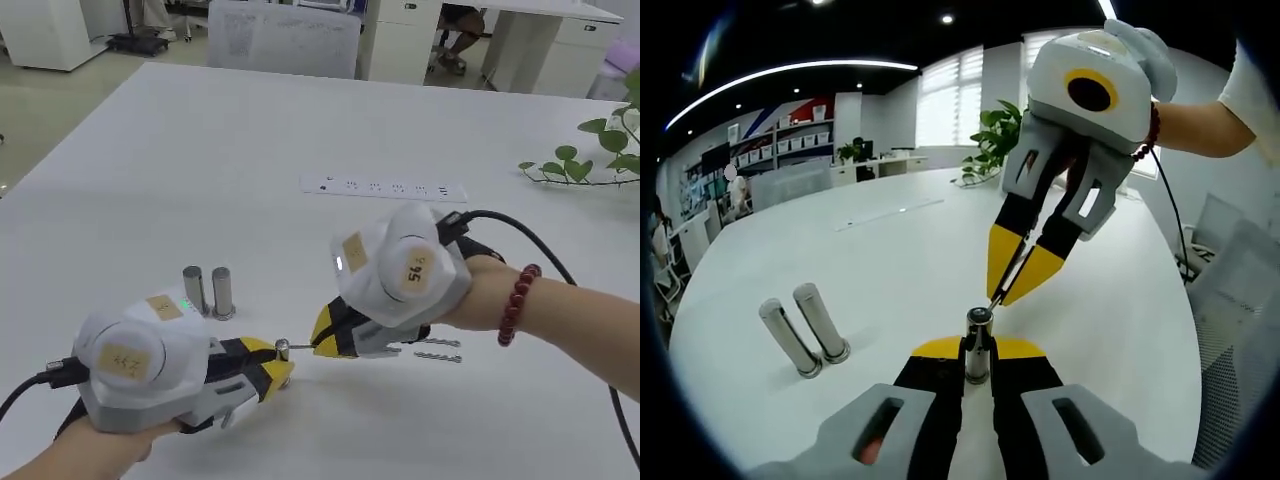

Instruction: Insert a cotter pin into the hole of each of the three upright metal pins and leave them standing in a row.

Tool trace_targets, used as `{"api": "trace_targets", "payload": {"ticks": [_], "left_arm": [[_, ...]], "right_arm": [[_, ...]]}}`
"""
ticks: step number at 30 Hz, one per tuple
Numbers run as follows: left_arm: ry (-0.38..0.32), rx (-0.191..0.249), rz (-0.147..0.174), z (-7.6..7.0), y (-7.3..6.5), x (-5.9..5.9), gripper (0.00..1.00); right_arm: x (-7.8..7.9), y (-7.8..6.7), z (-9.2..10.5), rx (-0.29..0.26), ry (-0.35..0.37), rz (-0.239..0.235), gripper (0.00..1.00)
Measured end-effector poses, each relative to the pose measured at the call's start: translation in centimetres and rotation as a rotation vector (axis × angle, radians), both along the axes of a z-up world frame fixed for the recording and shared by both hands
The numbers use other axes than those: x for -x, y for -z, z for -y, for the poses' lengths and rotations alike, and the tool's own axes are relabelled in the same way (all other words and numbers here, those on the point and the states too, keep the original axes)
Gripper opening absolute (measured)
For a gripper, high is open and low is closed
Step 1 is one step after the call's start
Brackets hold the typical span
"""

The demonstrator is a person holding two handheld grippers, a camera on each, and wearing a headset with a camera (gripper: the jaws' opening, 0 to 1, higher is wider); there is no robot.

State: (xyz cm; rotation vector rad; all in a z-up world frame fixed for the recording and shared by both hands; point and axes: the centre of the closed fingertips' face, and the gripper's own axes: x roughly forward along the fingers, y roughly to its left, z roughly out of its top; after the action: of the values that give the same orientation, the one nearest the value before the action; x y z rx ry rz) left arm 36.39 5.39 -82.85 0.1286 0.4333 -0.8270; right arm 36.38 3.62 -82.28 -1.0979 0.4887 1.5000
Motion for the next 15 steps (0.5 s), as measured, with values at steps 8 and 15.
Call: {"api": "trace_targets", "payload": {"ticks": [8, 15], "left_arm": [[0.001, 0.000, -0.003, 0.02, 0.02, -0.02, 0.07], [0.007, -0.006, -0.003, 0.12, 0.04, -0.01, 0.07]], "right_arm": [[-0.04, -0.36, -0.01, 0.011, -0.019, 0.024, 0.03], [0.15, -0.41, 0.15, -0.006, 0.011, -0.026, 0.03]]}}
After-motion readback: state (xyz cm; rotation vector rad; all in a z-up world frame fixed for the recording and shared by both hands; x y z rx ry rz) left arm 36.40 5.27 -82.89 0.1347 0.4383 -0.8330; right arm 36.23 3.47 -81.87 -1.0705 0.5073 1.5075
